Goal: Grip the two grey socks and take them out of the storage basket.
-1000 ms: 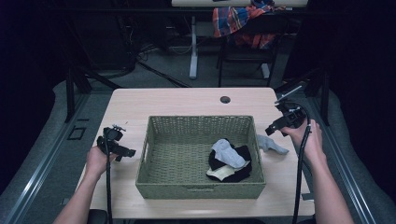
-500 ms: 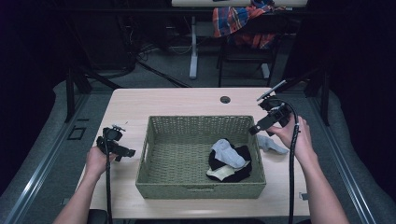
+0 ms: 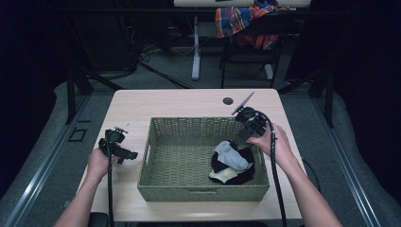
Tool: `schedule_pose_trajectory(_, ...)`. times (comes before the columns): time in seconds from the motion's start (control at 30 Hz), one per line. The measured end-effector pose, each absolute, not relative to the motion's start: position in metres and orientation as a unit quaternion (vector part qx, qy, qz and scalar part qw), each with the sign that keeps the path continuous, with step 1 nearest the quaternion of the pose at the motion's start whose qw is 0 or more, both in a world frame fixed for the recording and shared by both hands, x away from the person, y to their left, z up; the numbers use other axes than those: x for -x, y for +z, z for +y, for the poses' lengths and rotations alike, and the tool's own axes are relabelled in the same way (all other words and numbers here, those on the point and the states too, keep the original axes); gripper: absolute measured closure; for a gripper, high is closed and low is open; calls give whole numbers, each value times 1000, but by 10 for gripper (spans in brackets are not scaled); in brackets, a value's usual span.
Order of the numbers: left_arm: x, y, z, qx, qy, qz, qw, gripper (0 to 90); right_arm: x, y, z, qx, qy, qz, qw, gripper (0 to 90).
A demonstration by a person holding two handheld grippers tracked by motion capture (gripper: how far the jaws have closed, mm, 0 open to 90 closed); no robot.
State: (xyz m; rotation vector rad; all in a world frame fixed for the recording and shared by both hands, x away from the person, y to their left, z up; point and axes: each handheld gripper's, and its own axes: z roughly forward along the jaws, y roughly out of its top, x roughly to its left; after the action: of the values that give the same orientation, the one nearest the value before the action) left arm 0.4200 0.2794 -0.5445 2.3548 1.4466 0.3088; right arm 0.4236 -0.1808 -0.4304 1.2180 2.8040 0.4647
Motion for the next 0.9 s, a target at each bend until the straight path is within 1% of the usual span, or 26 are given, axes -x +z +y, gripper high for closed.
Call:
schedule_pose_trajectory(0.23, -420, -545, 281, -832, 110, 513, 181, 0, -426, -450, -161, -380, 116, 918, 11, 15)
schedule_pose_trajectory(0.47, -420, -544, 280, -832, 108, 514, 179, 0, -427, -475, -147, -384, 86, 919, 16, 111)
schedule_pose_trajectory(0.5, -420, -544, 281, -832, 109, 514, 179, 0, -430, -475, -146, -375, 68, 925, 7, 122)
schedule_pose_trajectory(0.6, -421, -544, 279, -834, 108, 512, 177, 0, -430, -482, -142, -380, 70, 922, 3, 154)
schedule_pose_trajectory(0.7, -420, -545, 279, -835, 108, 510, 173, 0, -431, -491, -138, -377, 54, 925, 3, 232)
schedule_pose_trajectory(0.8, -420, -544, 280, -834, 107, 512, 175, 1, -433, -500, -134, -378, 35, 925, 1, 273)
schedule_pose_trajectory(0.9, -421, -545, 280, -833, 108, 513, 175, 1, -435, -505, -133, -379, 32, 925, -5, 293)
